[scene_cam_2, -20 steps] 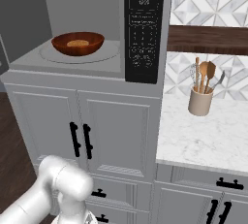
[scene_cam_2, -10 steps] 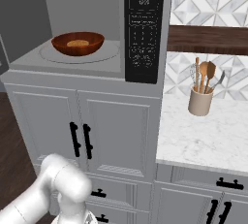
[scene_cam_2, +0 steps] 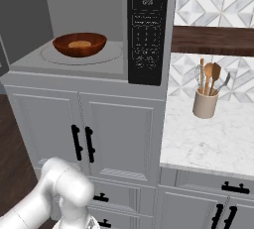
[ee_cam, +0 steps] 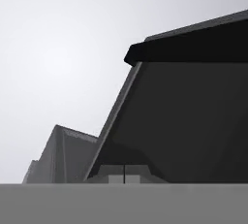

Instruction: Open the microwave, place the bowl with waffle inside the microwave, then close the microwave door and turn it on.

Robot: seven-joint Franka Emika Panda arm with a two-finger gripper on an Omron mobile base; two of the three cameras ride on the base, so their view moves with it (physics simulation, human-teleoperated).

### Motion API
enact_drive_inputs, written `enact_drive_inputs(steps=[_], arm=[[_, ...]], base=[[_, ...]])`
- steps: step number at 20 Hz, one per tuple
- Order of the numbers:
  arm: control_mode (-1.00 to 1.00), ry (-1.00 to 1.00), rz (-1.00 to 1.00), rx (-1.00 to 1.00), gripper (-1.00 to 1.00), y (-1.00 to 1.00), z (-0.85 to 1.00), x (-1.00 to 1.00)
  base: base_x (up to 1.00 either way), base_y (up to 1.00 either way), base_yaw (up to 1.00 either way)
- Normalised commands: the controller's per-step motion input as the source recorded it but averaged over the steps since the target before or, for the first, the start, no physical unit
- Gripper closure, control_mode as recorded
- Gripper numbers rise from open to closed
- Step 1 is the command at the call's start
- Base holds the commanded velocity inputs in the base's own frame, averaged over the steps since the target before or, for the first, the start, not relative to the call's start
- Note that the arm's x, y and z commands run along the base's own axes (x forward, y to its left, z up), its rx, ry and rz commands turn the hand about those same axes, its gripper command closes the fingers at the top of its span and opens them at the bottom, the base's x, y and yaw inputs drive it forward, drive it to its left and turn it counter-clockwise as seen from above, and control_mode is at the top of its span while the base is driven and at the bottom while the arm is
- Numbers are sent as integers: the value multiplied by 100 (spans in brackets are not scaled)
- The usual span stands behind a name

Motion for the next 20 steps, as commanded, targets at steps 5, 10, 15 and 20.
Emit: enact_drive_inputs(steps=[5, 10, 15, 20], arm=[[-100, 0, 40, 35, 100, -63, 43, -88], [-100, 0, 36, 40, 100, -77, 31, -90], [-100, 0, 33, 40, 100, -88, 30, -73], [-100, 6, 27, 40, 100, -100, 37, -28]], base=[[0, 0, 0], [0, 0, 0], [0, 0, 0], [0, 0, 0]])
